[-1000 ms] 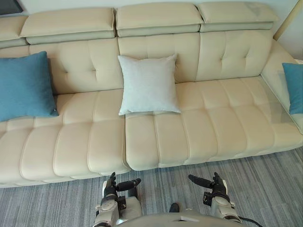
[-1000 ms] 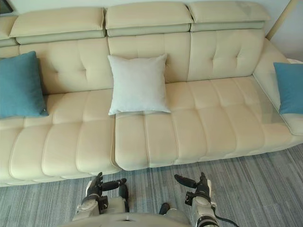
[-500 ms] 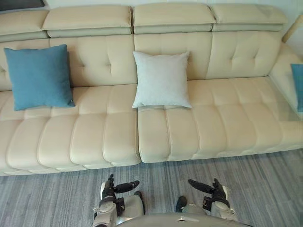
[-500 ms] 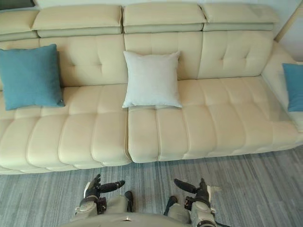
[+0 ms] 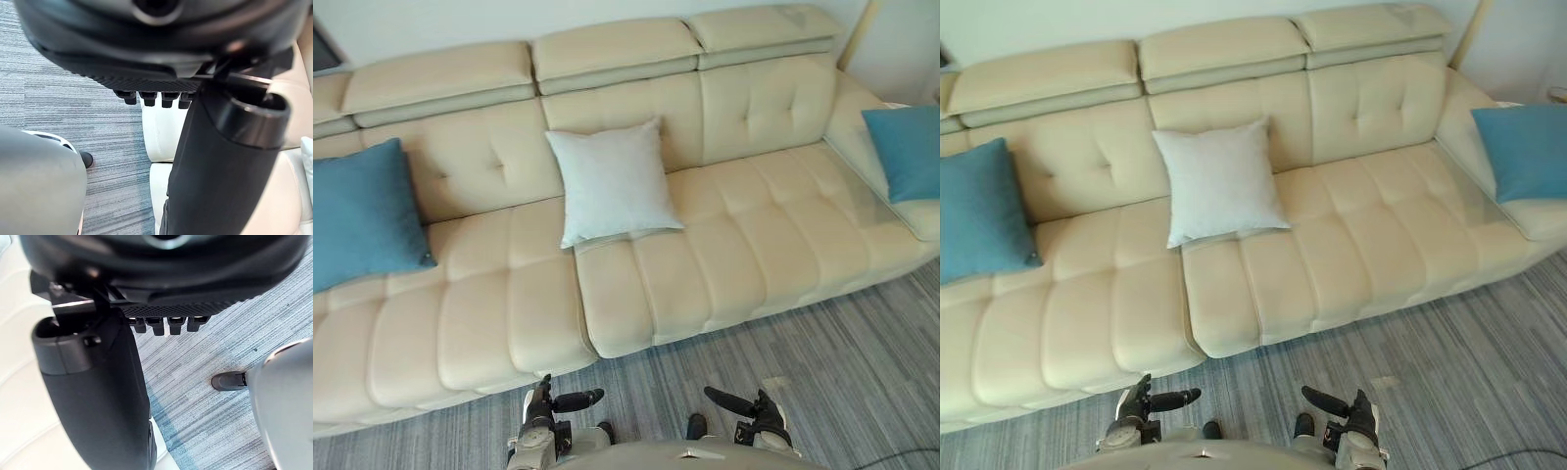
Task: Pick up cushions and gather them together orderly.
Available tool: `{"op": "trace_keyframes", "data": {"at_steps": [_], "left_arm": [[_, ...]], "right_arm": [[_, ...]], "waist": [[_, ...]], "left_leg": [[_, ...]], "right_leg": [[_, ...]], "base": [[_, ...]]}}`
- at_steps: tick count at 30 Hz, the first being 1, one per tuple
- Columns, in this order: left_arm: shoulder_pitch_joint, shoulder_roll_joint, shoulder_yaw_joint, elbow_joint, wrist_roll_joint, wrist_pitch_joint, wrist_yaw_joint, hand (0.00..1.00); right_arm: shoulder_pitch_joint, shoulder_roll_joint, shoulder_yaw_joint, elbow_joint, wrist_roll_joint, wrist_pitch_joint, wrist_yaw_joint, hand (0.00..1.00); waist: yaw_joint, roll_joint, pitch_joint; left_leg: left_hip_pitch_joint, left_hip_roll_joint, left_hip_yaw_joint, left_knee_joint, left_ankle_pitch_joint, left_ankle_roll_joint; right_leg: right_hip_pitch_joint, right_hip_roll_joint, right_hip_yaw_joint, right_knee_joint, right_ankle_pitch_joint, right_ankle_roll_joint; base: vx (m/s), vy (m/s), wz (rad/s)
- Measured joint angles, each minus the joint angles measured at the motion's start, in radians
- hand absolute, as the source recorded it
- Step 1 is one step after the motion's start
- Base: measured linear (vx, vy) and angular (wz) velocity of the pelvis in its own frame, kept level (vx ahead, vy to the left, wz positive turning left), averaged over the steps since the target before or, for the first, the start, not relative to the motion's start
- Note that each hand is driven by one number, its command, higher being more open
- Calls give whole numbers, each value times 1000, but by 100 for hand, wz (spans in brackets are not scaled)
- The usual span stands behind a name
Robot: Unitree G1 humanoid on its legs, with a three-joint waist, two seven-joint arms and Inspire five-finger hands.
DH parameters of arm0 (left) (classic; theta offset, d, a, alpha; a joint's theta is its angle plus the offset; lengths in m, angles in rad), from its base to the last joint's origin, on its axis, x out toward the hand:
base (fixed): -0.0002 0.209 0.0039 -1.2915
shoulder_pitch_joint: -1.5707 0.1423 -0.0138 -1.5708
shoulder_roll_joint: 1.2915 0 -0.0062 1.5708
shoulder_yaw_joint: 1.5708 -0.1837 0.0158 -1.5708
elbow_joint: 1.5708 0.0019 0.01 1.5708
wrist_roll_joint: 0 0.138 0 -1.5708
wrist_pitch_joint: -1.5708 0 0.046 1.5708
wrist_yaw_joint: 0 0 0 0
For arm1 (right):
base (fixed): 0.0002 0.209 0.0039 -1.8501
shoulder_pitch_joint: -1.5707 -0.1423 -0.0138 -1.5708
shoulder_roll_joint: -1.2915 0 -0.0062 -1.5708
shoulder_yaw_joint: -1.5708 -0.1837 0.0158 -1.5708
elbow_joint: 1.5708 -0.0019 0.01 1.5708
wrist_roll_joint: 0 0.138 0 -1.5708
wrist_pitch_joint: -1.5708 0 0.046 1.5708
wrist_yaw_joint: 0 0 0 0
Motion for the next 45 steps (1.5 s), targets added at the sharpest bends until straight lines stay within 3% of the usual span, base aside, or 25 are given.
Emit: {"op": "trace_keyframes", "data": {"at_steps": [2, 4, 5, 6, 7, 8, 9, 10, 13, 15, 16, 17, 19, 22, 25, 29, 31, 33, 35, 37, 39, 42, 43, 44, 45], "left_arm": [[-4, 0, 0, 3, 14, 4, 0, 100], [-15, 2, 1, 3, 17, 5, 1, 100], [-20, 9, 7, 0, 18, 6, 2, 100], [-21, 9, 8, 1, 18, 8, 2, 100], [-24, 0, 1, -6, 17, 13, 2, 100], [-30, 10, -1, -8, 17, 9, 2, 100], [-30, 11, -1, -8, 17, 9, 2, 100], [-39, 22, -2, 0, 17, 11, 2, 100], [-52, 22, -2, -1, 17, 8, 4, 100], [-52, 21, -4, -1, 18, 8, 2, 100], [-43, 18, -4, -1, 18, 8, 1, 100], [-38, 14, 5, -9, 3, 9, -6, 100], [-43, 17, 7, -35, 5, 3, -2, 100], [-49, 16, -3, -70, 6, -6, -2, 100], [-53, -2, 2, -103, 1, -6, -2, 100], [-39, -9, 31, -106, -7, -5, 1, 100], [-32, -11, 57, -101, -9, 0, 5, 100], [-29, 9, 49, -85, -8, -2, 5, 100], [-20, 21, 39, -80, -8, 2, 8, 100], [-14, 29, 33, -79, -7, 7, 13, 100], [-1, 41, 28, -78, -7, 10, 26, 100], [-3, 47, 20, -75, -7, 10, 30, 100], [2, 51, 13, -67, -5, 9, 30, 100], [1, 55, 13, -59, -4, 10, 30, 100], [-8, 34, 13, -35, -4, 12, 30, 100]], "right_arm": [[-10, -1, 0, 0, 0, 0, 0, 100], [-35, -6, 13, 7, 0, 0, 0, 100], [-74, -4, 23, 17, -1, 1, 0, 100], [-79, -5, 21, 18, 0, 1, -1, 100], [-89, -19, 17, 26, -1, 2, -5, 100], [-90, -16, 17, 28, -1, 2, -8, 100], [-89, -15, 17, 28, -1, 2, -8, 100], [-87, -14, 17, 28, -1, 2, -8, 100], [-63, -18, 17, 35, 0, 6, -11, 100], [-39, -16, 23, 37, 1, 5, -16, 100], [-31, -20, 27, 37, 1, 4, -18, 100], [-31, -23, 30, 37, 2, 4, -20, 100], [-41, -40, 21, 39, 2, 3, -27, 100], [-47, -46, 17, 47, 2, 4, -37, 100], [-39, -38, 0, 45, 2, 6, -49, 100], [-19, -18, -1, 21, -1, 9, -48, 100], [23, -1, -5, -29, -3, 9, -47, 100], [41, 15, -8, -32, -4, 10, -43, 100], [29, 11, -9, -39, -8, 11, -38, 100], [19, 9, -9, -40, -6, 11, -38, 100], [-3, 7, 25, -37, -16, 4, -36, 100], [-49, 9, 43, -11, -28, 5, -33, 100], [-49, 9, 47, -2, -42, 6, -33, 100], [-45, 6, 51, 0, -42, 7, -32, 100], [-56, -16, 52, 9, -42, 10, -29, 100]], "waist": [[0, -3, 2], [2, -4, 6], [4, -2, 17], [2, -2, 19], [4, 14, 28], [6, 16, 32], [6, 13, 31], [-3, 9, 36], [-1, 16, 43], [-2, 3, 54], [3, 6, 65], [5, 6, 67], [10, 20, 88], [23, 14, 110], [58, 10, 119], [95, 24, 98], [106, 4, 88], [103, -33, 66], [89, -36, 71], [70, -27, 76], [54, -25, 77], [51, -23, 78], [49, -35, 74], [45, -44, 69], [48, -9, 72]], "left_leg": [[4, 12, 16, 1, -11, -13], [2, 43, 90, 1, -28, -17], [-3, 74, 176, 1, -29, -19], [-3, 78, 189, 1, -29, -19], [10, 102, 236, 2, -27, -24], [18, 110, 274, 3, -27, -30], [18, 110, 275, 3, -27, -30], [23, 108, 277, 2, -24, -37], [33, 153, 274, 67, -23, -39], [-24, 221, 256, 281, -26, -35], [-90, 280, 200, 474, -10, 12], [-120, 291, 166, 536, -24, 24], [-254, 231, -28, 695, -111, -19], [-320, 143, -73, 584, -128, -26], [-364, 29, -186, 281, -90, -39], [-356, 8, -271, 194, -2, -8], [-311, 3, -203, 245, 8, 8], [-258, -28, -156, 280, -58, 33], [-182, -35, -133, 302, -130, 53], [-128, -30, -136, 298, -160, 56], [-10, 7, -126, 224, -179, 38], [70, 48, -102, 136, -170, 12], [100, 47, -101, 117, -177, -20], [115, 43, -110, 116, -187, -36], [135, 75, -118, 114, -189, -44]], "right_leg": [[-18, 14, 34, -3, 9, -11], [-58, 48, -6, -33, 78, -48], [-91, 55, -251, -19, 31, -176], [-93, 45, -314, -7, 18, -187], [-99, -8, -555, 76, -31, -197], [-99, -47, -680, 140, -42, -189], [-100, -48, -681, 142, -42, -181], [-106, -40, -653, 145, -43, -109], [-97, -6, -605, 140, -76, -110], [-70, 13, -579, 134, -101, -115], [-45, 40, -552, 124, -112, -126], [-41, 49, -540, 124, -117, -128], [-25, 81, -472, 124, -133, -135], [-10, 87, -418, 114, -135, -134], [9, 102, -348, 89, -140, -123], [24, 125, -229, 120, -190, -80], [5, 64, -180, 288, -301, -22], [-55, -26, -167, 536, -368, 24], [-162, -114, -187, 875, -331, 13], [-182, -150, -237, 965, -345, -10], [-206, -144, -343, 838, -366, -43], [-279, -79, -369, 562, -311, -35], [-292, -53, -363, 410, -174, -75], [-286, -47, -355, 403, -92, -160], [-278, -20, -363, 428, -119, -174]], "base": [[8, -41, -82], [-95, -92, -129], [-96, -122, -127], [-32, -149, -143], [62, -61, -109], [82, -62, -100], [71, -32, -72], [35, -93, -45], [34, -191, -53], [47, -218, -44], [52, -253, -49], [81, -263, -71], [101, -162, -90], [108, -64, -74], [153, 24, -61], [348, 136, -97], [429, 195, -69], [488, 191, -43], [388, 130, -31], [427, 65, -4], [487, -28, -7], [521, -165, -16], [665, -261, 2], [587, -225, -3], [478, -190, -12]]}}
